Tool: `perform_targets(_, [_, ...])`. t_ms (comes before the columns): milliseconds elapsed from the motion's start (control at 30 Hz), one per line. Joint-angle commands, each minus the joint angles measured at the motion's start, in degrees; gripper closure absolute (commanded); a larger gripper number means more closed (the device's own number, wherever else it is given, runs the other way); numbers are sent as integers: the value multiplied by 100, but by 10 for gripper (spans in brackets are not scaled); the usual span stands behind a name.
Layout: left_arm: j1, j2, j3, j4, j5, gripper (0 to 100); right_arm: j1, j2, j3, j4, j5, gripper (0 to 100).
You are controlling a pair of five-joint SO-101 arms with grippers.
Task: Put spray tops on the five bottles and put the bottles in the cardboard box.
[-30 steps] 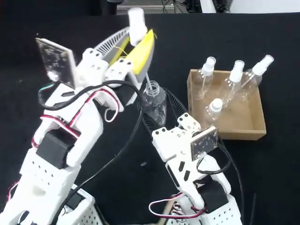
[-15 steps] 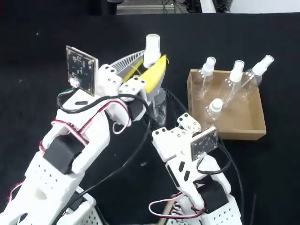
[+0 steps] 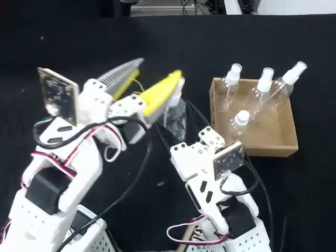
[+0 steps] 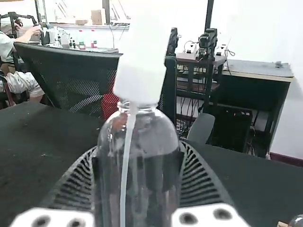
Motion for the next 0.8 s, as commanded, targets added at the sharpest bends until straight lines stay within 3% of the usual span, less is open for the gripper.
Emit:
perform_targets(0, [-207,211,-92,-220,-70,759,-44,-198,-84,-202,-26,988])
perform_targets(267, [-224,492,-119,105,-79,759,-44,-198,-92,-167,-26,988])
perform_targets(467, [-233,62,40,519,-747,759,-44,-198,-92,-167,-26,988])
perform_targets(767, [-233,-993,-321,782,-835,759,-26,-198,-268,-88,-26,988])
